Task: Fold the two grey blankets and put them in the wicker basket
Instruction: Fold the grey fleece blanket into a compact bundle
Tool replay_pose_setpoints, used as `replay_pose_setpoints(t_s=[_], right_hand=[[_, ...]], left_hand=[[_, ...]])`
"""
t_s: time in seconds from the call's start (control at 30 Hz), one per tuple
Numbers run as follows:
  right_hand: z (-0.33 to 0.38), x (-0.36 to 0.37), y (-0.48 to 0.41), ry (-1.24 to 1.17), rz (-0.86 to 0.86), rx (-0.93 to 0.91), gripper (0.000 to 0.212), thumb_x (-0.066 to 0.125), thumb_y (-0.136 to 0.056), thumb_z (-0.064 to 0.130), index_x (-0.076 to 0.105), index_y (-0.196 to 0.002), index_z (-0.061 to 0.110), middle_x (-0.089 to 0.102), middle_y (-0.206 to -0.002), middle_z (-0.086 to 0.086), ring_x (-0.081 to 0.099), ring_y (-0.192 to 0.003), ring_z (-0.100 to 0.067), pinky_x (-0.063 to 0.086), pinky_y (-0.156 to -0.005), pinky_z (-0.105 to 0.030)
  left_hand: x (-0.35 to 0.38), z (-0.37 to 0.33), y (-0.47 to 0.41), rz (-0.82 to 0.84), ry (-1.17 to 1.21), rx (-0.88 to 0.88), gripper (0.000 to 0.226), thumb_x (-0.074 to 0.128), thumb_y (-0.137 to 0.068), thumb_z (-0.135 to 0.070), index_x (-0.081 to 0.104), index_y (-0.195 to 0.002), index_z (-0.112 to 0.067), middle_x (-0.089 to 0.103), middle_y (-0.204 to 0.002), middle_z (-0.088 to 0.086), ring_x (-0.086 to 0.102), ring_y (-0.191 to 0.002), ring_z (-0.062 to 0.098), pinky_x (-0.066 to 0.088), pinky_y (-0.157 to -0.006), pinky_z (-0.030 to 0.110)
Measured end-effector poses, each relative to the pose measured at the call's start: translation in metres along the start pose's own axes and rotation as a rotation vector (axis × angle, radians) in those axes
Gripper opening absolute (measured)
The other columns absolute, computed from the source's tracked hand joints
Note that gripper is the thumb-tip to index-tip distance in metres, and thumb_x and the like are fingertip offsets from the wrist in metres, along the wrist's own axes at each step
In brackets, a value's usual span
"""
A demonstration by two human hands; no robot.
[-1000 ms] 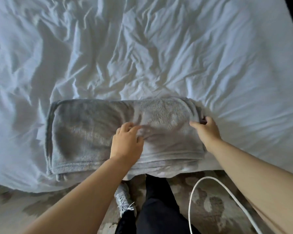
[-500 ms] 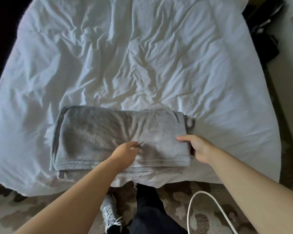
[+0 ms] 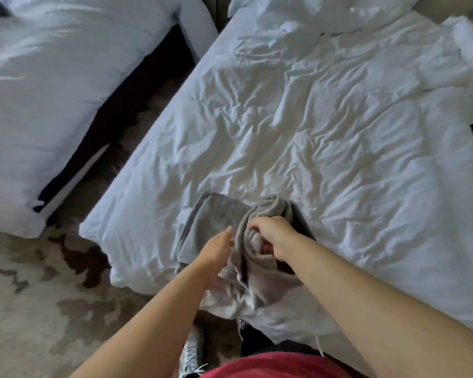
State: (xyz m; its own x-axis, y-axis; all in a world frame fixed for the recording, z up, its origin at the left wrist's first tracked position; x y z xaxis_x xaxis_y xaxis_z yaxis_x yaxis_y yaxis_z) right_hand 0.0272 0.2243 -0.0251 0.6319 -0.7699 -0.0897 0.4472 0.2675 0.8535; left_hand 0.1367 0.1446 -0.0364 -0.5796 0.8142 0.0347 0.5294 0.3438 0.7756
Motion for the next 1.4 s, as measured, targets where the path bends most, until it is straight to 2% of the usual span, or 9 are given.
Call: replay_pose_setpoints(t_s=[0.13,0.37,0.47,0.57,0.77,0.93,1.13,1.27,1.4], right_hand=[[0.034,0.074,-0.008,0.259,0.146,-0.087,0.012,0.051,-0.092,0.015,0.059,-0.085,0.013,0.060,-0.079,-0.007,0.053,-0.054,-0.017,0.039,-0.041,-0.019],[0.086,0.007,-0.048,0.666,-0.187,-0.449,0.015,0.052,-0.084,0.016,0.066,-0.078,0.012,0.062,-0.069,-0.001,0.056,-0.067,-0.020,0.041,-0.054,-0.023],[0.066,-0.049,-0.074,0.747,-0.258,-0.276,0.006,0.057,-0.079,0.014,0.059,-0.075,0.017,0.057,-0.076,-0.002,0.051,-0.071,-0.023,0.039,-0.056,-0.027],[0.055,-0.056,-0.097,0.702,-0.117,-0.243,0.038,0.053,-0.077,-0.002,0.060,-0.108,0.020,0.057,-0.103,-0.003,0.054,-0.090,-0.022,0.046,-0.072,-0.031],[0.073,0.020,-0.099,0.992,0.344,-0.466,0.078,0.064,-0.070,-0.002,0.042,-0.137,0.030,0.056,-0.117,0.003,0.058,-0.090,-0.006,0.047,-0.063,-0.014],[0.081,0.059,-0.114,1.185,0.420,-0.563,0.039,0.071,-0.076,0.010,0.063,-0.113,0.020,0.067,-0.094,0.001,0.063,-0.088,-0.018,0.051,-0.071,-0.025],[0.105,0.078,-0.145,1.159,0.394,-0.588,0.007,0.064,-0.088,0.020,0.066,-0.093,0.024,0.068,-0.090,-0.001,0.061,-0.091,-0.019,0.046,-0.080,-0.031],[0.106,0.094,-0.158,1.246,0.258,-0.649,0.020,0.055,-0.095,0.028,0.064,-0.095,0.010,0.068,-0.098,-0.015,0.060,-0.095,-0.031,0.045,-0.083,-0.038],[0.103,0.105,-0.156,1.271,0.117,-0.700,0.039,0.045,-0.099,0.037,0.061,-0.095,0.002,0.065,-0.102,-0.019,0.058,-0.097,-0.035,0.037,-0.071,-0.034]], left_hand=[[-0.063,0.004,-0.008,-0.229,-0.073,0.005,0.040,0.039,-0.099,-0.043,0.062,-0.122,-0.021,0.059,-0.117,-0.004,0.054,-0.113,0.018,0.041,-0.101,0.036],[-0.058,0.024,-0.035,-0.262,-0.375,-0.011,0.011,0.049,-0.092,-0.027,0.049,-0.082,-0.023,0.051,-0.076,-0.006,0.051,-0.082,0.020,0.034,-0.056,0.025],[-0.058,0.018,-0.032,-0.465,-0.403,0.072,0.019,0.053,-0.090,-0.024,0.057,-0.108,-0.027,0.055,-0.112,-0.002,0.051,-0.110,0.024,0.041,-0.084,0.029],[-0.060,-0.009,-0.013,-0.700,-0.456,0.317,0.035,0.056,-0.089,-0.019,0.059,-0.124,-0.018,0.049,-0.132,0.001,0.050,-0.119,0.020,0.037,-0.092,0.024],[-0.005,-0.011,-0.022,-0.307,-0.782,0.309,0.049,0.054,-0.083,-0.063,0.066,-0.111,-0.025,0.045,-0.139,0.004,0.031,-0.135,0.022,0.030,-0.109,0.033],[-0.007,0.046,-0.035,-0.112,-1.181,-0.031,0.079,0.059,-0.069,-0.072,0.050,-0.135,-0.029,0.001,-0.159,0.008,-0.013,-0.146,0.031,0.016,-0.115,0.051],[-0.054,0.059,-0.025,-0.416,-0.685,0.105,0.007,0.057,-0.080,-0.022,0.054,-0.085,-0.017,0.058,-0.091,-0.003,0.057,-0.097,0.022,0.050,-0.075,0.038],[-0.093,0.077,-0.020,-0.557,-0.052,0.045,0.021,0.060,-0.076,-0.007,0.058,-0.086,-0.026,0.061,-0.080,-0.004,0.058,-0.074,0.016,0.047,-0.059,0.024],[-0.106,0.060,-0.016,-0.761,-0.139,0.065,0.036,0.054,-0.075,0.001,0.054,-0.100,-0.025,0.056,-0.105,0.000,0.055,-0.091,0.019,0.042,-0.071,0.022]])
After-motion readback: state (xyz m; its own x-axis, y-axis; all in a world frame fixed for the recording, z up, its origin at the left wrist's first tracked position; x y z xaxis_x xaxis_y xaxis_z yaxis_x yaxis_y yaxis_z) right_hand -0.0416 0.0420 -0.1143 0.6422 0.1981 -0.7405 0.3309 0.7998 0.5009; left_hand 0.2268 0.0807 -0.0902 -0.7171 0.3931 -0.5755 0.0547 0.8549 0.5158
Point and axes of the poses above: each hand's wrist, its own y-axis away from the middle knuckle, its own x-axis out of the palm, z = x × y, the point moved 9 cm from there along -y, towards the middle knuckle
